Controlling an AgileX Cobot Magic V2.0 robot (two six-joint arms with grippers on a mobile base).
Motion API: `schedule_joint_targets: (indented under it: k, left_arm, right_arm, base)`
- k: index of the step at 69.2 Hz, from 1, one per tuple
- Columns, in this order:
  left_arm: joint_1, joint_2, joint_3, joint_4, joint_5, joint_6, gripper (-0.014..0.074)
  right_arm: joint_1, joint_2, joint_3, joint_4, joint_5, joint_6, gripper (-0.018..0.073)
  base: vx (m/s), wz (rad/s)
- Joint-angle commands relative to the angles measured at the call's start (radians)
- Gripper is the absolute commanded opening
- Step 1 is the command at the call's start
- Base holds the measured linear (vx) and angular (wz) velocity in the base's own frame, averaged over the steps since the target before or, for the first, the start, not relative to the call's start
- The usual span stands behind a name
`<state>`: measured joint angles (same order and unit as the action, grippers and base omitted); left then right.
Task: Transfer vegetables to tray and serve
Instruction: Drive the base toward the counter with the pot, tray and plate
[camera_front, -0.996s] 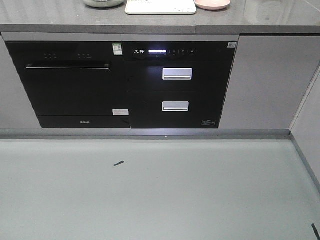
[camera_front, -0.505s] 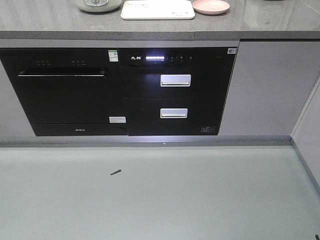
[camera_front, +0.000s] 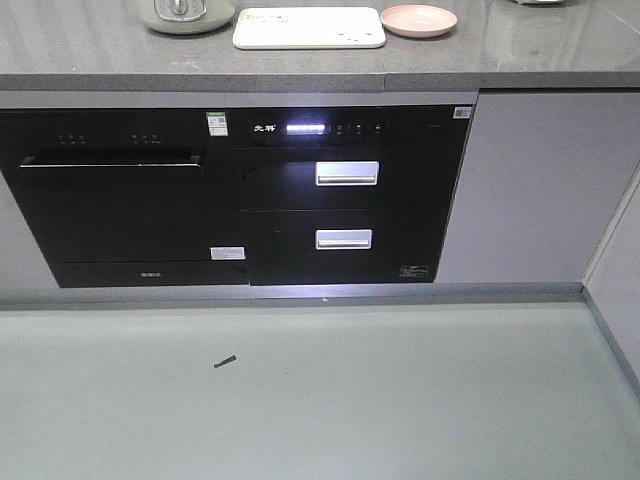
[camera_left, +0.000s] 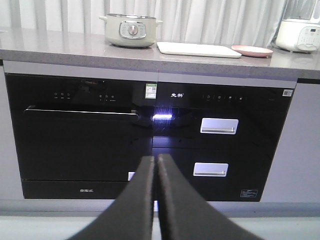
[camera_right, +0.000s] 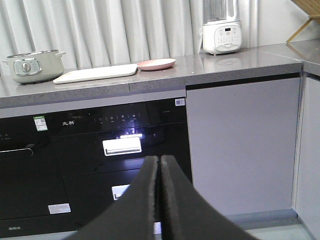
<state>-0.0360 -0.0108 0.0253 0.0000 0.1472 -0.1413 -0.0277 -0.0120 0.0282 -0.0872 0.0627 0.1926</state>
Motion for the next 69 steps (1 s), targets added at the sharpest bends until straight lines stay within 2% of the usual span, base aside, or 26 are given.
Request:
schedule_joint_targets:
  k: [1,69]
  left_arm:
    - [-0.001,0.009,0.021,0.000,-0.082,-0.004,-0.0006]
    - [-0.001,0.009,0.021,0.000,-0.082,-0.004,-0.0006]
  right_arm:
    - [-0.005,-0.004,0.014,-0.003,-0.078,-0.011,-0.0002]
    - [-0.005,-0.004,0.014,-0.003,-0.076,-0.011,-0.0002]
  base:
    - [0.10,-0.02]
    - [0.10,-0.02]
